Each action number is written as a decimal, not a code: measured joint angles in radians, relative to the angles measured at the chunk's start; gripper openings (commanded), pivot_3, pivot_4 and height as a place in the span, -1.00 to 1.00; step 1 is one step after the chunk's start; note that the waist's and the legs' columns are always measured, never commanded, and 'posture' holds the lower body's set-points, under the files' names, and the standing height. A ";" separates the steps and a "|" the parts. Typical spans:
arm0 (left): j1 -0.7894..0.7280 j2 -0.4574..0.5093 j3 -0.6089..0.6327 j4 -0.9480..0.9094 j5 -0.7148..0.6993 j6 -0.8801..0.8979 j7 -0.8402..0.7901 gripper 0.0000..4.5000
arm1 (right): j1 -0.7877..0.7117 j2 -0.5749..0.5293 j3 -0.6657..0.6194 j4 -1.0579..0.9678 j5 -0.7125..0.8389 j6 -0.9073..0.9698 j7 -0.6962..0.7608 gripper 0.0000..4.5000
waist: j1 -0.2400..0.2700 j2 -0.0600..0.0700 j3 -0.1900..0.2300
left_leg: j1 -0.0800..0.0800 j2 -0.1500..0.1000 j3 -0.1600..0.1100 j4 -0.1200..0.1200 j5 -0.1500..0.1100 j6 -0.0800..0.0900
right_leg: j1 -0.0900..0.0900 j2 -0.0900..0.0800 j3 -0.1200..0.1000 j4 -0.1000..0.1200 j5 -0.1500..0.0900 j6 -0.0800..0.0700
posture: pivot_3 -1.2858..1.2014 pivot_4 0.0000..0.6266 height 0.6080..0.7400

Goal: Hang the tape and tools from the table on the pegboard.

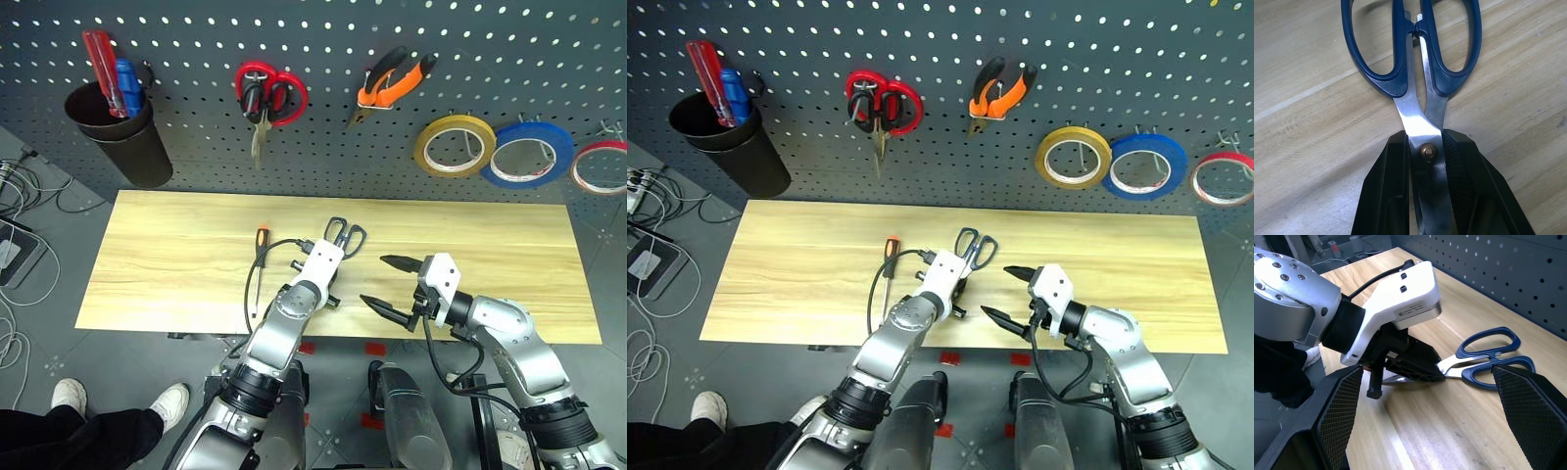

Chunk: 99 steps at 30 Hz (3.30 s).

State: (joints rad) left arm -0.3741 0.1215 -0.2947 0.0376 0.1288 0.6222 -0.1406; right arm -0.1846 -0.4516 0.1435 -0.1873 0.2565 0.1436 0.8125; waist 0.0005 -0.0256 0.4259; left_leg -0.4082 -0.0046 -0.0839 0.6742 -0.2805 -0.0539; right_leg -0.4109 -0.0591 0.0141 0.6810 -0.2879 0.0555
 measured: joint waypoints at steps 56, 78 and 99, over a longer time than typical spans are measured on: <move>0.183 0.136 0.281 -0.213 -0.064 -0.594 -0.085 -0.69 | 0.028 0.028 -0.161 -0.414 0.254 0.223 -0.275 1.00 | 0.028 -0.003 -0.242 | -0.001 -0.004 0.004 -0.010 0.005 -0.005 | -0.004 0.000 -0.003 -0.003 0.000 0.000 | 0.11 -0.49 1.00; 0.180 0.137 0.282 -0.184 -0.019 -0.555 -0.048 0.96 | 0.041 0.019 -0.160 -0.427 0.248 0.238 -0.281 1.00 | 0.028 -0.003 -0.242 | 0.008 -0.004 0.004 -0.011 0.001 0.000 | 0.006 0.001 -0.001 -0.006 0.000 0.000 | 0.11 -0.41 1.00; 0.280 0.156 0.345 -0.274 -0.065 -0.095 -0.068 0.98 | 0.085 -0.102 -0.027 -0.349 0.139 0.233 -0.119 1.00 | 0.025 -0.002 -0.169 | 0.010 -0.003 0.002 -0.008 -0.001 0.005 | 0.007 0.001 0.000 -0.001 -0.001 -0.001 | 0.14 0.18 1.00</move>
State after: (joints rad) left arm -0.0942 0.2779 0.0500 -0.2367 0.0635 0.5269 -0.2084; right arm -0.0997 -0.5538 0.1168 -0.5366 0.3957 0.3768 0.6935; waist 0.0252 -0.0280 0.2573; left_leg -0.3980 -0.0074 -0.0821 0.6658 -0.2818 -0.0490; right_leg -0.4043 -0.0579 0.0146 0.6800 -0.2886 0.0542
